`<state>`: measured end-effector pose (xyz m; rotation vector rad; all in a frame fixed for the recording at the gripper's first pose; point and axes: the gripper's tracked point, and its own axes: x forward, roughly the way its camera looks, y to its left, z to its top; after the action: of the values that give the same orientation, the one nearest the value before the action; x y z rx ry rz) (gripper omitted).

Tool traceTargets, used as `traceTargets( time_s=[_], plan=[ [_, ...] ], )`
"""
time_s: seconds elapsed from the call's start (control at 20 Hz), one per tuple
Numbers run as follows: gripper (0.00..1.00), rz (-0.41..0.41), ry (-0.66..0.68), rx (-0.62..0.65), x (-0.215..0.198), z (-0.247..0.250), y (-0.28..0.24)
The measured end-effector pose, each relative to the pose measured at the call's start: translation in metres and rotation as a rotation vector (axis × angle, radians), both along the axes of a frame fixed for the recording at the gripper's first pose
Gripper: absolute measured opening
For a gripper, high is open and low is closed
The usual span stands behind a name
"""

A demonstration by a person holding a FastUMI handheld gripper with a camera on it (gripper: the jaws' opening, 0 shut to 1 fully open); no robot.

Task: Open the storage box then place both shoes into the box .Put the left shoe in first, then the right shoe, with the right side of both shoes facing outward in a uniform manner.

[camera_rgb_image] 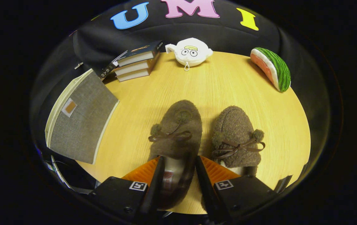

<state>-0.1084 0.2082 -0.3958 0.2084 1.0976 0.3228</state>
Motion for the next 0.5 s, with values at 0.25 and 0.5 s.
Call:
traceTargets(
  time_s=[0.25, 0.5],
  plan=[
    [0.38, -0.059, 0.033, -0.033, 0.015, -0.013, 0.001],
    [0.07, -0.138, 0.028, -0.013, 0.02, -0.006, -0.009]
  ],
)
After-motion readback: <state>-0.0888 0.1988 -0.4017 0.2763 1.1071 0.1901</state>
